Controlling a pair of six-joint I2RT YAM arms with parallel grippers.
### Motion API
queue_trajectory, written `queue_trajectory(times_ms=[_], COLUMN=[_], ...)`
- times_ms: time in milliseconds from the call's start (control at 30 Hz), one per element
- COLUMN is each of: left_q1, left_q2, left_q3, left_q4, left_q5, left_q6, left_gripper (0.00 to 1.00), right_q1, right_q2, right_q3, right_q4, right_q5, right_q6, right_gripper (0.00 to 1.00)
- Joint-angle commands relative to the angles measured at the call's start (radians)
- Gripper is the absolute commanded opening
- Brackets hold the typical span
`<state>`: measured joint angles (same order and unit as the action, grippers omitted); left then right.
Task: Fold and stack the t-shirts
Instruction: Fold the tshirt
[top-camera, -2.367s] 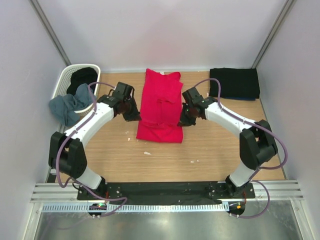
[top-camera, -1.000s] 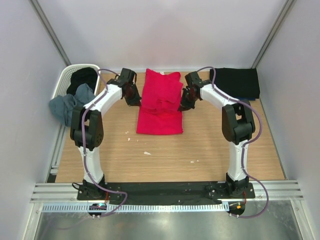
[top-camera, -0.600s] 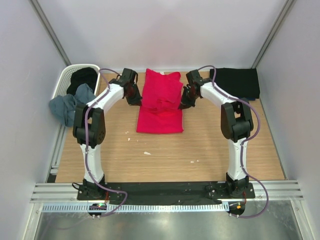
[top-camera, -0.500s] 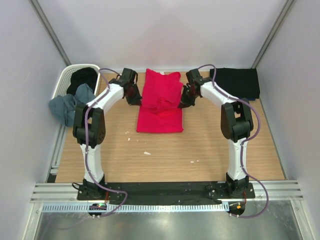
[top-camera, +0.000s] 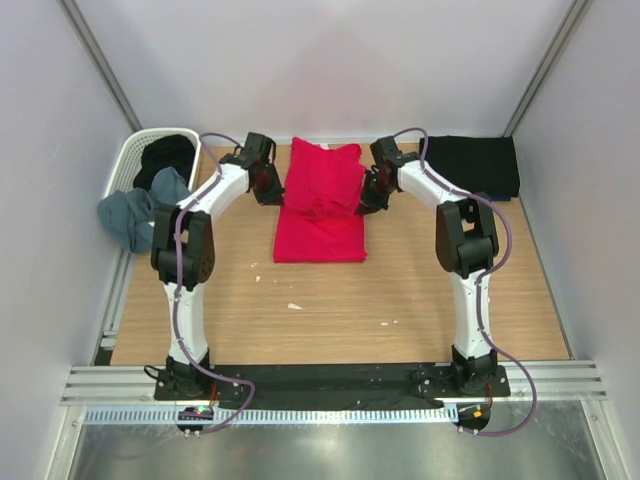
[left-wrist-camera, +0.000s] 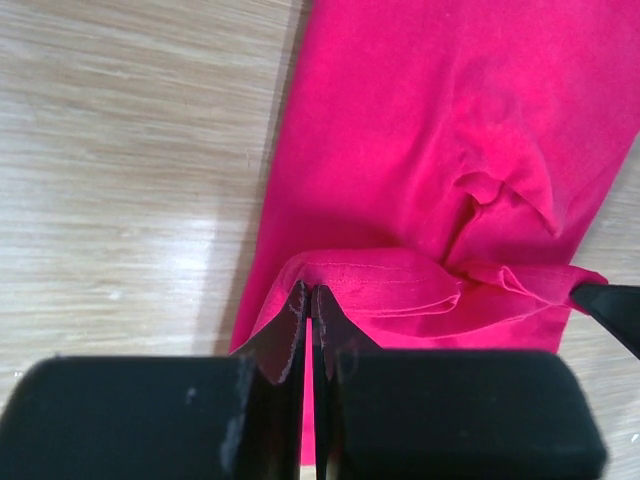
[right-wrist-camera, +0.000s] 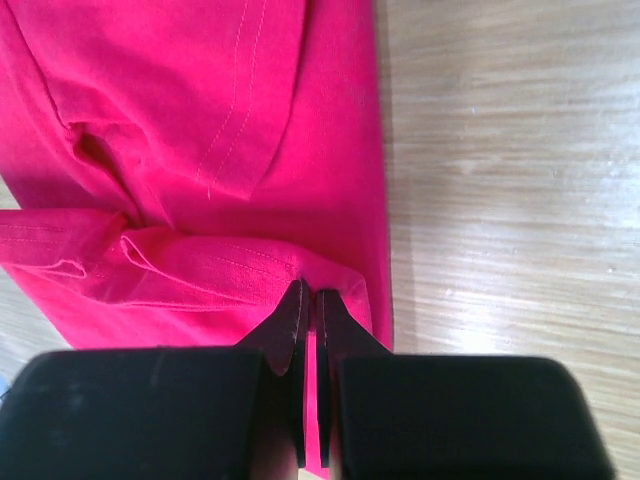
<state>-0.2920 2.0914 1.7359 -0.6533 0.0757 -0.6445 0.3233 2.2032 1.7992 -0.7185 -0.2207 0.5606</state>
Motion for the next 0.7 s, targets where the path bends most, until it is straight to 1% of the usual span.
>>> queue_trajectory(times_ms=[0,33,67,100,133,167,200,233,267,300,333,367,400,433,467,533,567,600,633,667], left_q1=[0.010,0.010,0.010,0.010,0.010,0.010,0.011,0.011,0.011,0.011,0.011,0.011,0.008,0.007,-0.002,-0.016,-0.027,-0.033,-0.039,-0.055], left_q2=[0.025,0.035,0.039,0.039,0.033,0.029,0.024,0.012,0.004,-0.010,-0.027,-0.081,-0.109,-0.143,-0.210,-0.276,-0.303,-0.351,-0.373,-0.393], left_q3=[0.053,0.066,0.085,0.094,0.100,0.117,0.129,0.143,0.178,0.191,0.194,0.170,0.139,0.105,0.017,-0.076,-0.129,-0.213,-0.261,-0.298], left_q4=[0.029,0.020,0.009,0.003,0.000,-0.015,-0.023,-0.049,-0.064,-0.078,-0.089,-0.088,-0.083,-0.053,-0.033,0.018,0.073,0.098,0.140,0.161], left_q5=[0.009,0.009,0.012,0.000,-0.011,-0.023,-0.051,-0.060,-0.065,-0.062,-0.053,-0.044,-0.033,-0.007,0.005,0.062,0.090,0.110,0.125,0.156], left_q6=[0.029,0.029,0.037,0.040,0.042,0.051,0.057,0.062,0.074,0.078,0.083,0.082,0.072,0.065,0.046,0.029,0.017,0.006,-0.015,-0.023], left_gripper=[0.02,0.05,0.14,0.17,0.22,0.36,0.42,0.56,0.62,0.64,0.69,0.74,0.78,0.82,0.83,0.83,0.83,0.82,0.80,0.78], right_q1=[-0.007,-0.007,-0.009,-0.010,-0.012,-0.013,-0.015,-0.015,-0.015,-0.015,-0.015,-0.015,-0.015,-0.015,-0.015,-0.012,-0.009,-0.006,0.002,0.005], right_q2=[0.003,0.001,-0.003,-0.005,-0.007,-0.010,-0.016,-0.019,-0.026,-0.049,-0.068,-0.086,-0.133,-0.157,-0.181,-0.255,-0.281,-0.299,-0.339,-0.359], right_q3=[0.080,0.087,0.094,0.109,0.117,0.124,0.146,0.155,0.173,0.178,0.175,0.157,0.138,0.115,0.057,-0.016,-0.093,-0.130,-0.165,-0.243], right_q4=[-0.013,-0.015,-0.019,-0.028,-0.035,-0.038,-0.048,-0.053,-0.065,-0.071,-0.070,-0.067,-0.053,-0.041,-0.009,0.031,0.074,0.089,0.105,0.147], right_q5=[0.007,0.010,0.014,0.018,0.023,0.027,0.037,0.038,0.044,0.047,0.050,0.050,0.050,0.049,0.034,0.000,-0.040,-0.046,-0.049,-0.068], right_q6=[-0.025,-0.027,-0.030,-0.039,-0.044,-0.050,-0.056,-0.059,-0.064,-0.065,-0.065,-0.065,-0.065,-0.065,-0.062,-0.045,-0.038,-0.027,-0.004,0.007], right_gripper=[0.04,0.13,0.18,0.30,0.35,0.39,0.47,0.52,0.54,0.59,0.62,0.66,0.74,0.77,0.80,0.84,0.84,0.84,0.83,0.81])
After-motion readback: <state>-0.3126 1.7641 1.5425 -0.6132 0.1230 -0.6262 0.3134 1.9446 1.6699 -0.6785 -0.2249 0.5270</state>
